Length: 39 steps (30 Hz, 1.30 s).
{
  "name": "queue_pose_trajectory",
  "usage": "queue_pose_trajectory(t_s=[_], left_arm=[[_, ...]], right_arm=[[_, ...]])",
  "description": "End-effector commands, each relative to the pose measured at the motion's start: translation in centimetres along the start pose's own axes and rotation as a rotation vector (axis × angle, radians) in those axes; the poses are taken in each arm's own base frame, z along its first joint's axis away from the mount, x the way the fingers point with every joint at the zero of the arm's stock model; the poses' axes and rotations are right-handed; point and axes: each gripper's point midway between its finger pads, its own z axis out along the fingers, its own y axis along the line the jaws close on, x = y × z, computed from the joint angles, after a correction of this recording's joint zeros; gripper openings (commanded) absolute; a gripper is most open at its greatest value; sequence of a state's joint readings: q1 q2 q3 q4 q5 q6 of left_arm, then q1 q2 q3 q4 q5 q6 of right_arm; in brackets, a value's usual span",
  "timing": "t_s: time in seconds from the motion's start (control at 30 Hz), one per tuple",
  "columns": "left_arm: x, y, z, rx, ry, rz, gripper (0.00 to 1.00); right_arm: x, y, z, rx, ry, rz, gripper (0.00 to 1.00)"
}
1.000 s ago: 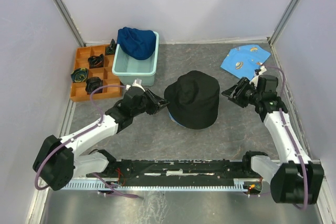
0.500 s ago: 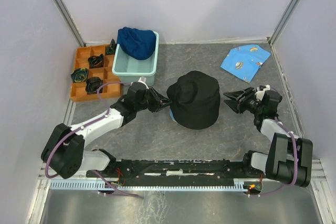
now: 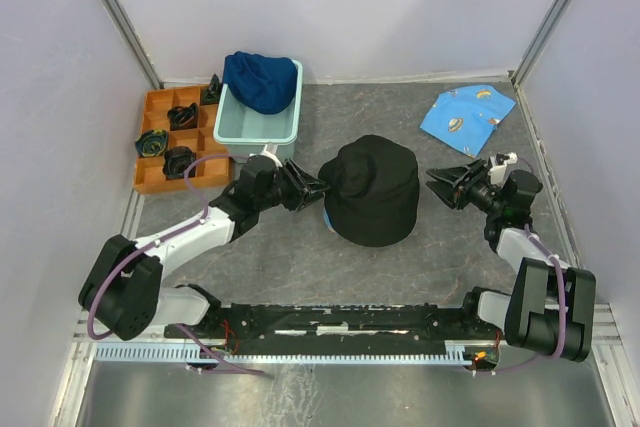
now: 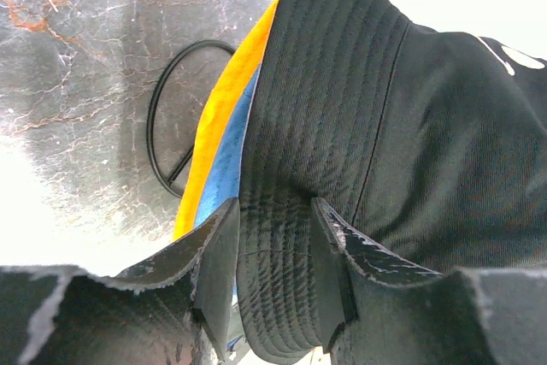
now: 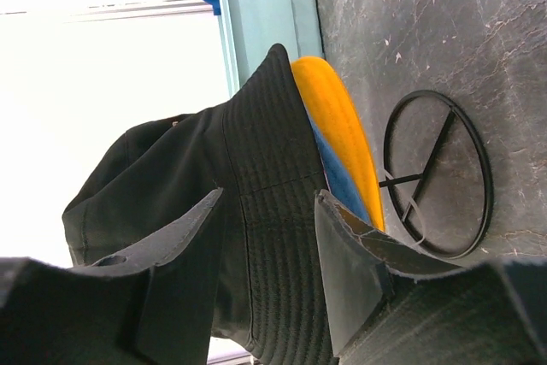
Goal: Stack the hats
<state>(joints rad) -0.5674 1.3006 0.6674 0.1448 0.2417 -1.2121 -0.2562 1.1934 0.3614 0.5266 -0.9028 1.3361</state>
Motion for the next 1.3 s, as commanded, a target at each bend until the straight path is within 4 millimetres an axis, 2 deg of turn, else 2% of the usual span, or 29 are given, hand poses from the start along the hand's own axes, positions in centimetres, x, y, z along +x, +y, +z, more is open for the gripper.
queue_pose_trajectory(t_s=[0.0,0.27,0.57,0.73,0.93,1.1,1.27], left_arm=[[-0.7,-2.7,-0.5,0.139,-0.029,0.005,0.46],[-1.1,-1.0,-0.8,0.124,-0.075,0.025,0.49],[-2.6,-2.8,-2.7,0.358,-0.154,0.002,0.56],[-2.5,-3.1,-2.6,0.401,-0.135,-0.002,0.57],[-2.2,-3.2,-2.4,0.428,-0.111,-0.02,0.57],[-1.7,-2.6,-2.0,0.41,-0.087,-0.022,0.57],[-2.6,-1.8,-2.7,0.325,-0.141,0.031,0.58]], right_arm=[[0.1,0.6,0.0,-0.036,0.017,-0.043,0.53],[-0.2,1.0,0.1,-0.04,0.02,-0.043,0.52],[0.1,0.4,0.1,-0.029,0.028,-0.031,0.51],[0.1,0.3,0.1,-0.023,0.03,-0.027,0.51],[0.1,0.3,0.1,-0.023,0.028,-0.028,0.51],[0.0,0.5,0.1,-0.022,0.023,-0.029,0.5],[0.0,0.6,0.0,-0.023,0.021,-0.03,0.5]])
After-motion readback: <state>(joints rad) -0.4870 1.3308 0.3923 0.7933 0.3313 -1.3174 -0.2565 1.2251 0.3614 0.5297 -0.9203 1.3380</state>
